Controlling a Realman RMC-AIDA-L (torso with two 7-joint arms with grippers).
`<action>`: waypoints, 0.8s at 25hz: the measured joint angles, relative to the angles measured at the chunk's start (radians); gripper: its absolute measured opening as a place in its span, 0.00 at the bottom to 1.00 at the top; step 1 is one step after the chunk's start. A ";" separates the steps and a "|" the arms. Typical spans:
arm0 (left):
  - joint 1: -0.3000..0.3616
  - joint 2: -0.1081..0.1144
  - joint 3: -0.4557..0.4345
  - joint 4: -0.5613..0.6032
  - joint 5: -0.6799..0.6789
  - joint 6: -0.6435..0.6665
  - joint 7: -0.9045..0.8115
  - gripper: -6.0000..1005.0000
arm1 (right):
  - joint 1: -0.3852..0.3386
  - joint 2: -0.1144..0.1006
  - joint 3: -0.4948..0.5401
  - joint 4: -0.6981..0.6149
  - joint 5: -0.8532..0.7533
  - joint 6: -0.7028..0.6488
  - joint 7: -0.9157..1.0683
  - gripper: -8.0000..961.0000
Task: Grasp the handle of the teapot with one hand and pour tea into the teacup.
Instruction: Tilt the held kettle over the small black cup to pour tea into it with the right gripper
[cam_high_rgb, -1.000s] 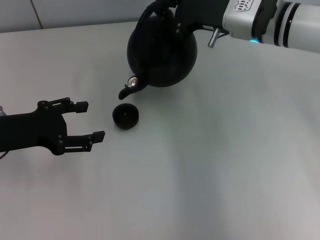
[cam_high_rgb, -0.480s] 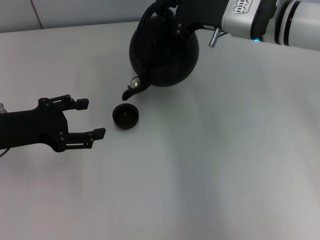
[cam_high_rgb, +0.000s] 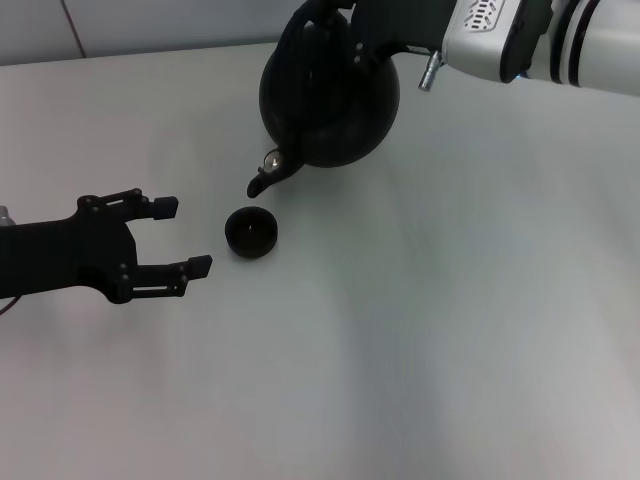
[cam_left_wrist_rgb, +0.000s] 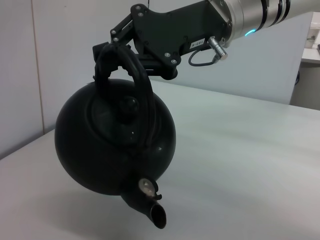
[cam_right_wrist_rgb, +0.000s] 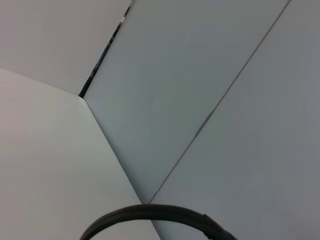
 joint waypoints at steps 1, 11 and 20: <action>0.000 0.000 0.000 -0.001 0.000 -0.001 0.000 0.86 | 0.000 0.000 0.000 -0.001 -0.001 0.000 -0.005 0.11; 0.000 0.000 0.000 -0.003 0.000 -0.011 0.000 0.86 | 0.000 0.000 -0.011 -0.008 -0.001 0.000 -0.030 0.10; 0.000 0.000 0.000 -0.004 0.000 -0.014 0.000 0.86 | 0.000 0.001 -0.014 -0.011 -0.001 0.000 -0.070 0.10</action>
